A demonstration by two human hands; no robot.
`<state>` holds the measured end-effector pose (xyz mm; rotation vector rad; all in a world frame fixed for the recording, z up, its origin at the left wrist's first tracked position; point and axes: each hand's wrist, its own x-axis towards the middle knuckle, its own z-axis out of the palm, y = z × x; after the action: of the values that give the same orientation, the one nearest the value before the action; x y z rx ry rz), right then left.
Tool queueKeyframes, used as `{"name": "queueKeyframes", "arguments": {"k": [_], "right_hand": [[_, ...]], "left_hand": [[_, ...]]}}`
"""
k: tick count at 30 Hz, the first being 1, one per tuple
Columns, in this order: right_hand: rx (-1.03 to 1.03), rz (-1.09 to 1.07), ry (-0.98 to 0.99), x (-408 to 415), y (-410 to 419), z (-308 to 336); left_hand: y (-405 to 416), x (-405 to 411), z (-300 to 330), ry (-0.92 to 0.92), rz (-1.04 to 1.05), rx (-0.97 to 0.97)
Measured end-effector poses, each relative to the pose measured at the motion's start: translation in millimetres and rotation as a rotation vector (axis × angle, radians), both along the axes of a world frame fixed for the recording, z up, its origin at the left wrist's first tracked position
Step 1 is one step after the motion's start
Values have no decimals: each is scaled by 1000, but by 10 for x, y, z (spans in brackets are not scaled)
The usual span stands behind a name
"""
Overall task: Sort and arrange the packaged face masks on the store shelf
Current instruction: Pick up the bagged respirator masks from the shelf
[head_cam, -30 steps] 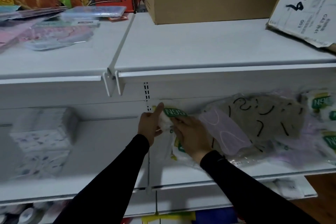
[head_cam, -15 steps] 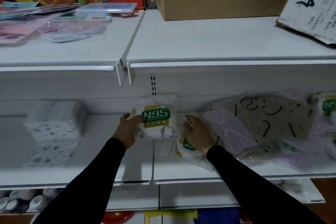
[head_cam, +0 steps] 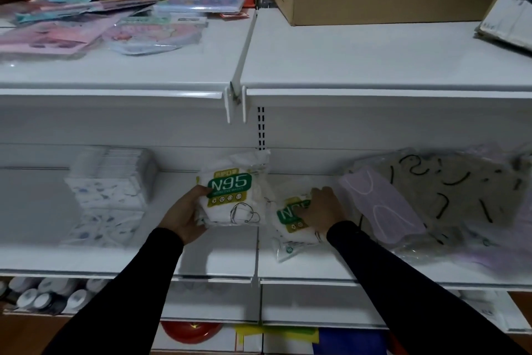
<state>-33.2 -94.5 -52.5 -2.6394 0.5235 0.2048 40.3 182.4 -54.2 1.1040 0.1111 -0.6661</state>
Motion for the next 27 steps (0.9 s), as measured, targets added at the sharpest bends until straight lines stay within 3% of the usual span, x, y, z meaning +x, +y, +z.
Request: {"name": "queueKeyframes", "arguments": {"k": [2,4,8,11,14,19,23,25,27], "right_hand": [[-145,25,81,-11,6,-12],[-94,-4,109,-26,47,-66],[210,-67,20,-17,113,-137],[534,-178,-8,-15,152,-89],[676,-213,-13,-24,221,-72],[1054,-328,-13,70,514,-158],[1245,-383,-68,256,892,-104],[1121,-216,-16,345,1134,-100],[787,-42,-6,410,1340,-120]], "left_hand": [[38,-8,-46,39,-27,-2],[20,-38,-73,68,-17,-17],[-191,-145,-27,87,18,9],[-375,-176,-31,1,39,327],[-420,-156,-5,-94,7,545],[-313,-69,-11,-72,-6,532],[22,71,64,-121,89,651],[208,151,111,-124,112,715],[362,239,102,-121,102,760]]}}
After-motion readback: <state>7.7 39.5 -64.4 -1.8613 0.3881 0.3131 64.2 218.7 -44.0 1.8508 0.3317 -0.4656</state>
